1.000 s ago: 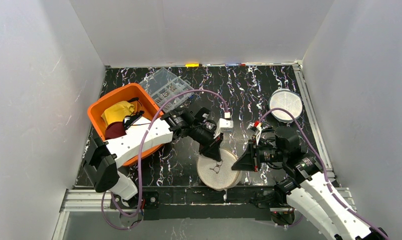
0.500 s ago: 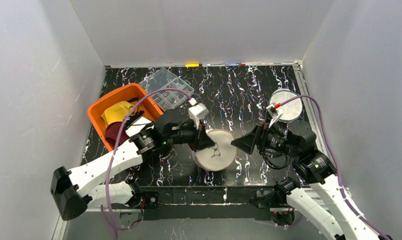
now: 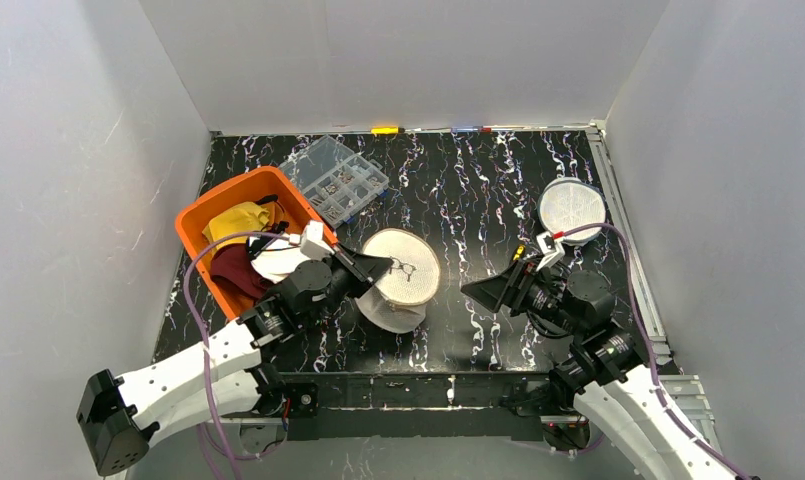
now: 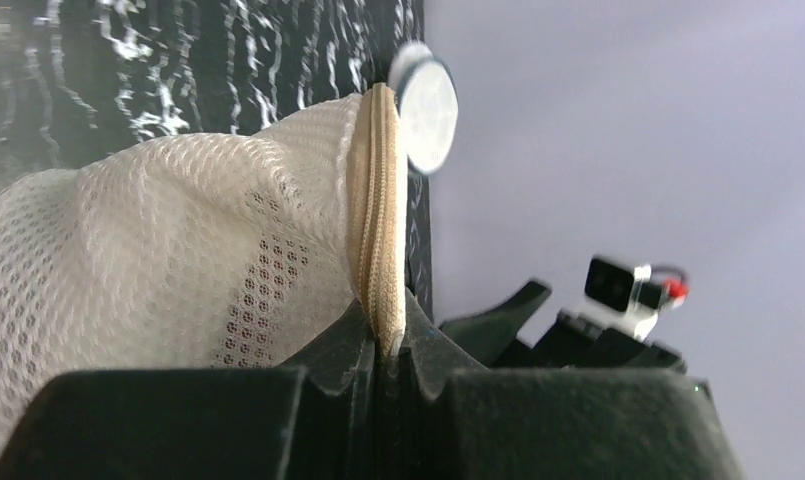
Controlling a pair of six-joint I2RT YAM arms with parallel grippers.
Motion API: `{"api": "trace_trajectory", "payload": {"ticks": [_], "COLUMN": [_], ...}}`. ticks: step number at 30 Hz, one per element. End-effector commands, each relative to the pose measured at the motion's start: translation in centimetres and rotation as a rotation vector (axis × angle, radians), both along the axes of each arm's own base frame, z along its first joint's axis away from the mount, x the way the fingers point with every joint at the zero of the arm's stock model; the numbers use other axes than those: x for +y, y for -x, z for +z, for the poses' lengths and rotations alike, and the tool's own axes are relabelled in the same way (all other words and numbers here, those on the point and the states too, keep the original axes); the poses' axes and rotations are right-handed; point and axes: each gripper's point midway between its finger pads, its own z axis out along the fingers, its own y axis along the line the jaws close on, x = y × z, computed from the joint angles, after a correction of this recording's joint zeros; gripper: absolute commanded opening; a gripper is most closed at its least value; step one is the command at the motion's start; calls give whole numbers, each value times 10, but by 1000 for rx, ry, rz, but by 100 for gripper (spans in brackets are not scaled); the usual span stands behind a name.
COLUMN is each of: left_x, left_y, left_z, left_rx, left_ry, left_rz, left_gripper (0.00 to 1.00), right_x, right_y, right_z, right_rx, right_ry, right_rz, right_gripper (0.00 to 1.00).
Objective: Unzip the laundry bag and remove the bra
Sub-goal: Adjust the laundry bag at the center of the board.
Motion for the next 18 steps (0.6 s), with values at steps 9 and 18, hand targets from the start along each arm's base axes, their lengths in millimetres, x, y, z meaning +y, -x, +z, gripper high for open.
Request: {"api": "trace_trajectory", "payload": {"ticks": [9,18], "left_x": [11,2], "left_y": [-31,-28], "left_z": [-25,-43], "left_rx": [164,217], "left_ry": [153,126], "left_rz": [274,250], "left_gripper": [0,0], "right_x": [31,60], "right_y": [-6,-4], "right_z": [1,-38], "right_rx": [94,253], "right_ry": [-170,-161], "right_rz": [86,72], "right_gripper": [92,70]}}
